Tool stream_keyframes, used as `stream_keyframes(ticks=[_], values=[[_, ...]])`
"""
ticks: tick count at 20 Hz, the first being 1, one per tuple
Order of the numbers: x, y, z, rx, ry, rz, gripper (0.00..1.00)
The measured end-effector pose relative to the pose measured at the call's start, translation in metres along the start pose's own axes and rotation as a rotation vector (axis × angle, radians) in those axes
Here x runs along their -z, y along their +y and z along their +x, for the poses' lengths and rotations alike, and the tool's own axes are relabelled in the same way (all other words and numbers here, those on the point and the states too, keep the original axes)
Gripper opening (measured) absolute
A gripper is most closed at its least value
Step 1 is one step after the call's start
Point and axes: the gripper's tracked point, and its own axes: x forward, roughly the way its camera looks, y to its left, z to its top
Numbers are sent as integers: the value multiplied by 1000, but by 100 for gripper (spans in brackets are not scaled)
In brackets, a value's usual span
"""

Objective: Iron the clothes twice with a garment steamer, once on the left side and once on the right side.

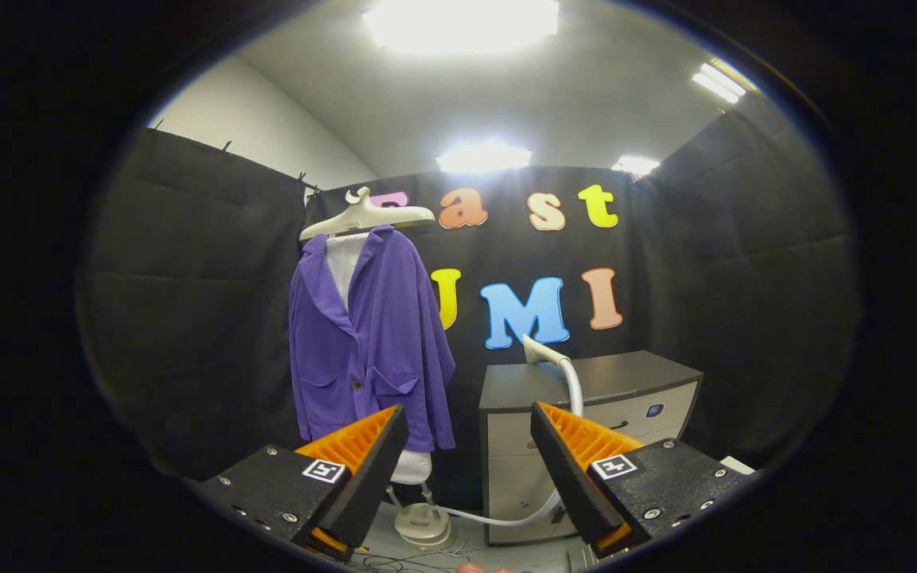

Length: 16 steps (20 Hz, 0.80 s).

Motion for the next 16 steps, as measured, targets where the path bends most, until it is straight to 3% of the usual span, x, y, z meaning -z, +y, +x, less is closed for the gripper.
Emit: stream_keyframes(ticks=[7,16], values=[[-27,-44,61,52,-8,-36,96],[-68,-119,186,79,-2,35,95]])
